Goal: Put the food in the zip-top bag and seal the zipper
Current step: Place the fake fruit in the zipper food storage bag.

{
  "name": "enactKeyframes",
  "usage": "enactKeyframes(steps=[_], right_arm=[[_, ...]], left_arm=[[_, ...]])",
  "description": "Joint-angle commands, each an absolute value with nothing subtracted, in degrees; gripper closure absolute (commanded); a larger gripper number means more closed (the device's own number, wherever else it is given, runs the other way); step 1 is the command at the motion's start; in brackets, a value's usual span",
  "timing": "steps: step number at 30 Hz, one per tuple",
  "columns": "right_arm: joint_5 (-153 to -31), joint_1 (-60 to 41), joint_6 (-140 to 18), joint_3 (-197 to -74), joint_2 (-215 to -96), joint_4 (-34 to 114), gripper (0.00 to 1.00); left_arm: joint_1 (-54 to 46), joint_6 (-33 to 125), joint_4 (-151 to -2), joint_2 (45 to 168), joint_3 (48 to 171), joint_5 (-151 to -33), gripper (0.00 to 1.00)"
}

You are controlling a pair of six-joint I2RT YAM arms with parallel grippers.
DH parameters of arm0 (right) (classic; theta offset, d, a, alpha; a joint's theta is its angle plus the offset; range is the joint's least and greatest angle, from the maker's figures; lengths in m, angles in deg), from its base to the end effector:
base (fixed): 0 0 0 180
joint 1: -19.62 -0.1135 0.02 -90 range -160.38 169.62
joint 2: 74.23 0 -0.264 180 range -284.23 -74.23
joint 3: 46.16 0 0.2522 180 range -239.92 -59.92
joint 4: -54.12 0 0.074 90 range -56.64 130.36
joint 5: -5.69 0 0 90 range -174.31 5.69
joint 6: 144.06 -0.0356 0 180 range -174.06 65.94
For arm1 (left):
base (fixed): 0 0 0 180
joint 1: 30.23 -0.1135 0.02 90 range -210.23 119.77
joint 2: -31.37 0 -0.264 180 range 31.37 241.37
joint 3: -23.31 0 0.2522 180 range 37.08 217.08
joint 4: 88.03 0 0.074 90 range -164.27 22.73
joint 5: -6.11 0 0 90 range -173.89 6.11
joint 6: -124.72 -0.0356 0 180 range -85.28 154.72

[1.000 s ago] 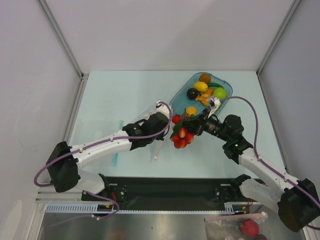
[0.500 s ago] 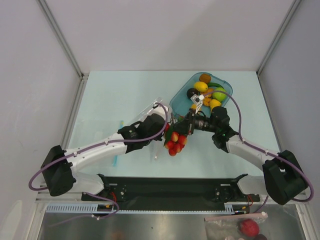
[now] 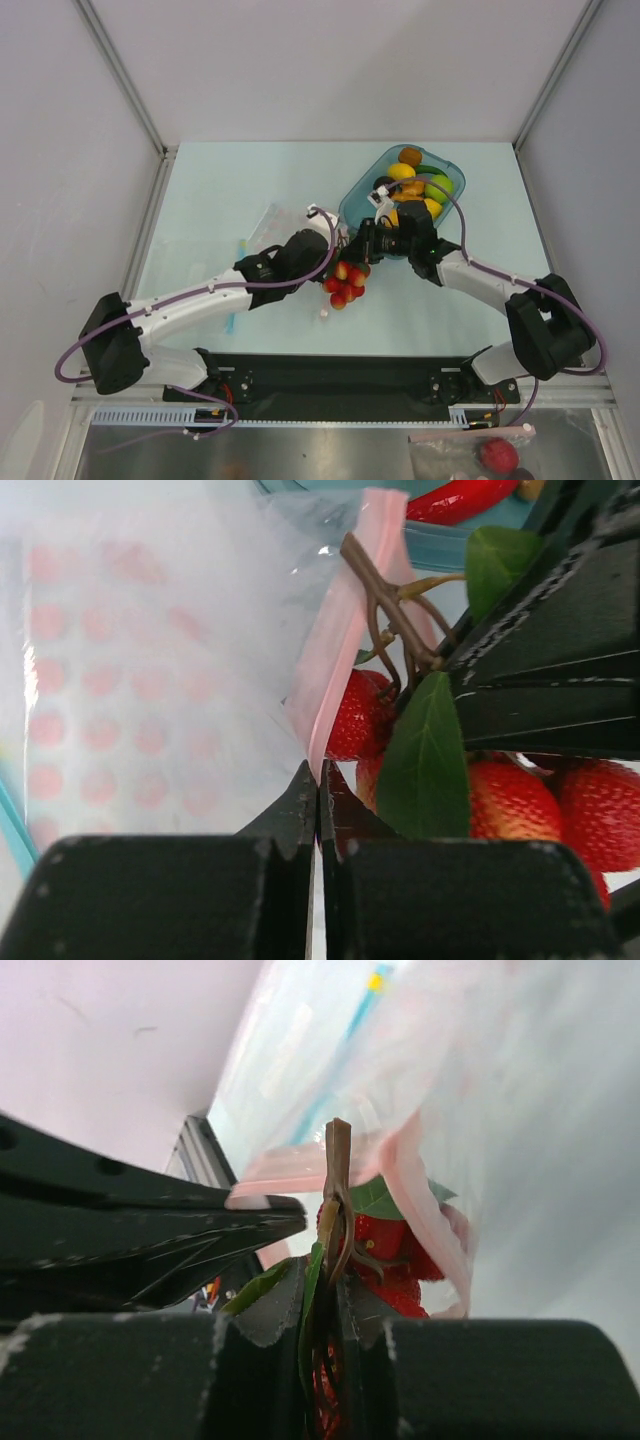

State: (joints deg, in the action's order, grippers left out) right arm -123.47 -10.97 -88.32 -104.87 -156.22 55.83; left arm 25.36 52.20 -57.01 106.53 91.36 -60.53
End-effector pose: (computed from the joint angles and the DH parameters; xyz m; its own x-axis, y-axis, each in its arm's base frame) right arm 0.2549 0.1768 0.2379 -0.7683 0.0529 -0.6379 -0.5658 0.4100 0.7154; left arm 0.1736 -0.2284 0.2716 -0.5074 0.2528 -0.8238 0.4495 0.8933 -0.0028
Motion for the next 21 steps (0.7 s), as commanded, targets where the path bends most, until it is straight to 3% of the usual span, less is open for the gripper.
enactKeyframes(steps=[1,15,21], right_arm=[[-120.44,-12.10,-86.05,-108.70,-157.02,51.09,1.00],[-119.47,-14.83,-83.77,-111.52,-159.04,47.13,1.00],[-117.10,-16.23,-81.22,-111.52,-157.02,46.25,1.00]], left_arm=[[25.84,51.86,-60.12,104.41,91.22,-60.42,1.00],[25.49,55.29,-56.35,108.18,93.50,-55.59,1.00],[22.77,56.17,-55.46,109.42,93.85,-59.53,1.00]])
